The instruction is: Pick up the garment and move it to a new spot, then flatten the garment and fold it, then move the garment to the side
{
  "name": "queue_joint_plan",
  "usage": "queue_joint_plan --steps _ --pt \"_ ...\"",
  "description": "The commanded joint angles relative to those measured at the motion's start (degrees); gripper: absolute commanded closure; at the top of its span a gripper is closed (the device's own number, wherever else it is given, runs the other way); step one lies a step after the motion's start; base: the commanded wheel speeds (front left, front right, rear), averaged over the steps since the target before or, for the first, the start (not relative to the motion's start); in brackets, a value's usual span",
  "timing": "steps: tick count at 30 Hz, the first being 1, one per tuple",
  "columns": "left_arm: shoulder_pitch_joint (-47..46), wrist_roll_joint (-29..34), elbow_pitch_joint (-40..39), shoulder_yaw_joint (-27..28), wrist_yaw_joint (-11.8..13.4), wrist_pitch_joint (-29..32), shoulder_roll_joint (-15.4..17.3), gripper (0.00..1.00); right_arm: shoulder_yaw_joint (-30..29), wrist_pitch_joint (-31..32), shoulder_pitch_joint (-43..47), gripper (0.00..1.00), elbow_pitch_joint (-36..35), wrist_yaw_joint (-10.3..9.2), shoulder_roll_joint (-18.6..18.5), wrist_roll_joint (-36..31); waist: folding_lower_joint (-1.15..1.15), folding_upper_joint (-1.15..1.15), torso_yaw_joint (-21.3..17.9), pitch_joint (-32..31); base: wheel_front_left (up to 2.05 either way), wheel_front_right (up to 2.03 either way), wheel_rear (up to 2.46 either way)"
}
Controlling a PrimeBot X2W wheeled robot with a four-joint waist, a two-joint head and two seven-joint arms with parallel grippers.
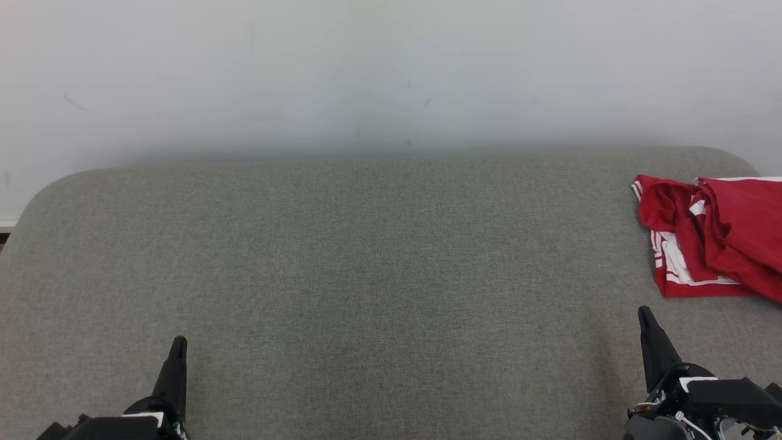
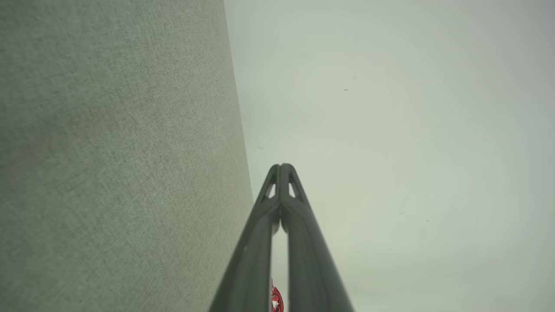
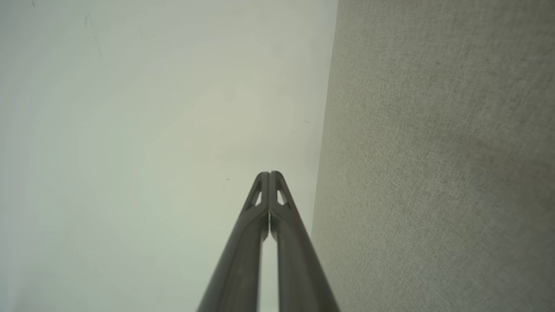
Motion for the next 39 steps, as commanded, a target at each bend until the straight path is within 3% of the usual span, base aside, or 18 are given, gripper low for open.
queue_joint_plan --steps 1,39 --pt "-0.6 -0.3 0.1 0.2 -0.2 0.0 0.0 1.0 -0.1 0.1 -0.5 1.0 0.1 -0.12 0.1 0.2 0.0 0.0 0.0 0.0 0.0 0.0 0.0" --pt "-0.6 -0.3 0.1 0.2 -0.2 0.0 0.0 1.0 -0.4 0.4 -0.5 1.0 0.1 -0.12 0.3 -0.2 0.0 0.0 0.0 0.0 0.0 0.0 0.0"
